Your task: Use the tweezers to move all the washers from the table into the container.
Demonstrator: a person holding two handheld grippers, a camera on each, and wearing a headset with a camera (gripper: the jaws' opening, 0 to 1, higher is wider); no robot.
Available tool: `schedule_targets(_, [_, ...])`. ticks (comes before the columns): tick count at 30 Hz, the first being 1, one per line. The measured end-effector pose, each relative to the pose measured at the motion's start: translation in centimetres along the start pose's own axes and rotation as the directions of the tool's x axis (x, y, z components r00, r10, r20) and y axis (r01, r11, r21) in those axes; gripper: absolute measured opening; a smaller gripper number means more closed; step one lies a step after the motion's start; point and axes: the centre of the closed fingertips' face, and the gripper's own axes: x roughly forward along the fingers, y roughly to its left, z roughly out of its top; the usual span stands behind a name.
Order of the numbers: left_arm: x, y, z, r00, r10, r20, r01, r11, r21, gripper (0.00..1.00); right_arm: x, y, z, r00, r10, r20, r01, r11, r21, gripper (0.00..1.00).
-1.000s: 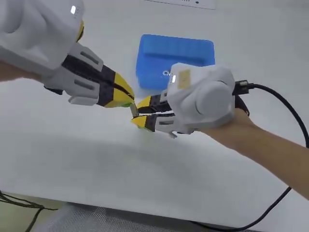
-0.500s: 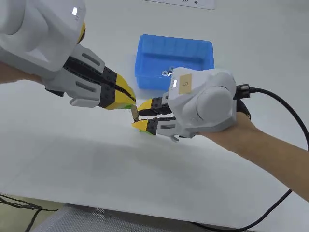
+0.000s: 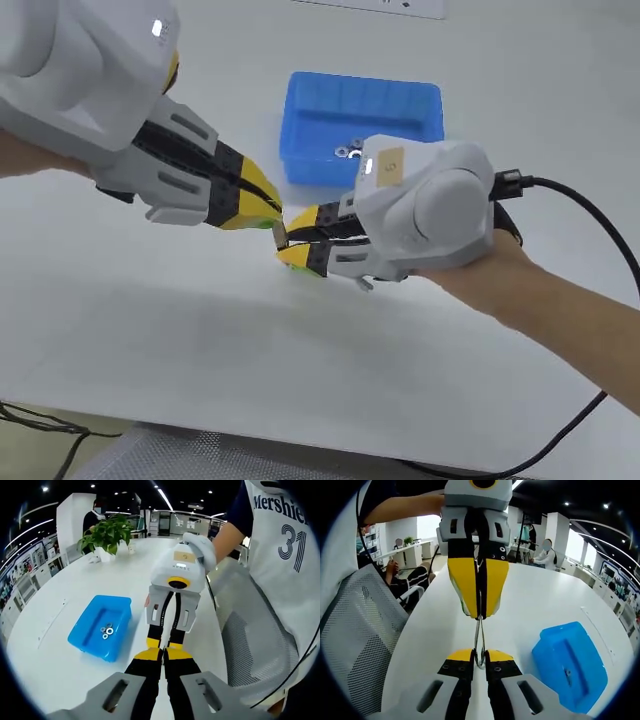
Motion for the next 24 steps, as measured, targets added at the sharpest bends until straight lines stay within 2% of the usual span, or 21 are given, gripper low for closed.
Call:
schedule_targets(6, [0.0,-0.1,0.2,1.0,-0.006,0.001,0.006,1.0,0.012,0.06,-0.2,0.0,0.1,1.0,0.0,0.0,0.0,1.0,0.001,0.1])
schedule_targets(13, [-0.2,-0.2,1.3,0.9999,-0.008,0.006,0.008,1.0,0.021,0.06,-1.1,-0.1,0.6,0.9996,-0.011,0.025,0.011,1.0,0.004,0.1])
schedule_targets(18, [-0.3,-0.2,2.7,1.0,-0.006,0.003,0.006,0.999,0.043,0.06,-2.4,-0.5,1.2,0.9987,-0.032,0.041,0.033,0.999,-0.007,0.1])
schedule_targets(24, [-0.9,0.5,5.2,0.9998,0.013,0.015,-0.014,0.996,0.084,0.06,-4.5,-1.7,2.3,0.9947,-0.075,0.071,0.076,0.997,-0.014,0.1])
